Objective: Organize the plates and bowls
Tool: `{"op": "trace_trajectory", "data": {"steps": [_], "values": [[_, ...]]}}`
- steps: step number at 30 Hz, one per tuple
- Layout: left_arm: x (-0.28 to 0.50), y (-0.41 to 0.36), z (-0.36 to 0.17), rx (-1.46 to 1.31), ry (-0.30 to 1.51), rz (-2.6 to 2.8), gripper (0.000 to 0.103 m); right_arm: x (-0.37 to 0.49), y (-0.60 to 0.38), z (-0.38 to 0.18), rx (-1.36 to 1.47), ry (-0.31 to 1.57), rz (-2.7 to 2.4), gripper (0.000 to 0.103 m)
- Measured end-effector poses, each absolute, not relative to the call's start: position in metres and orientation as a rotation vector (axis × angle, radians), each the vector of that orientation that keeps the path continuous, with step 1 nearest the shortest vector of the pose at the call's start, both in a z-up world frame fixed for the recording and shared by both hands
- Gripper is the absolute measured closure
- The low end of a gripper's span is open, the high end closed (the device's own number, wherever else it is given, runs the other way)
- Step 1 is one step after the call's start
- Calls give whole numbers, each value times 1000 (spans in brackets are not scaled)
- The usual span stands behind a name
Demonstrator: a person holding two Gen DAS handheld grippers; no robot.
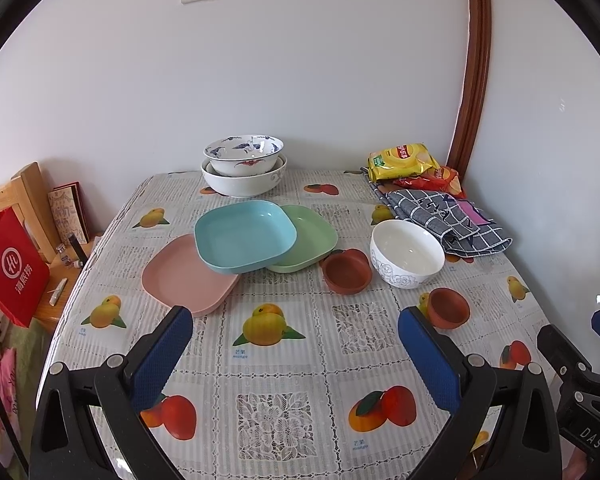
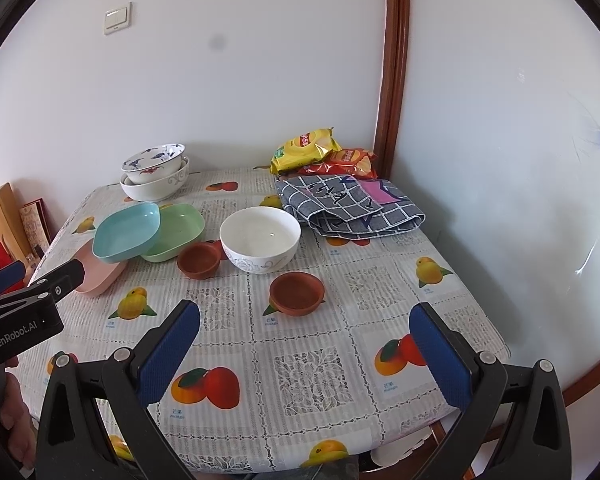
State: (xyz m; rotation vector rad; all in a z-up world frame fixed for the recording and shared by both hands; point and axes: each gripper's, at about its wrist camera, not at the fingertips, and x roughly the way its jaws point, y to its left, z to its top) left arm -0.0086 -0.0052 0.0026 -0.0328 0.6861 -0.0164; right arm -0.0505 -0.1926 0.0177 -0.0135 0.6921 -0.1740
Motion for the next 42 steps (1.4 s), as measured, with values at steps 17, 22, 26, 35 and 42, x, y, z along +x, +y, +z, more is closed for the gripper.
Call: {"op": "trace_trajectory", "data": {"steps": [17, 22, 26, 35, 42], "values": [[-4, 0, -2, -41, 692, -22, 0, -44, -186, 15, -25, 695, -171, 0], [2, 0, -6, -39, 694, -30, 0, -39, -187, 13, -9, 697, -163, 0], [6, 0, -7, -40, 696, -37, 0, -33, -187, 11, 5, 692, -165, 0], [27, 6, -19, -60, 733, -43, 0, -14, -191, 6, 55, 699, -157, 0], [58, 26, -39, -89, 796, -11, 0, 20, -180, -9, 55, 763, -120, 0]]}}
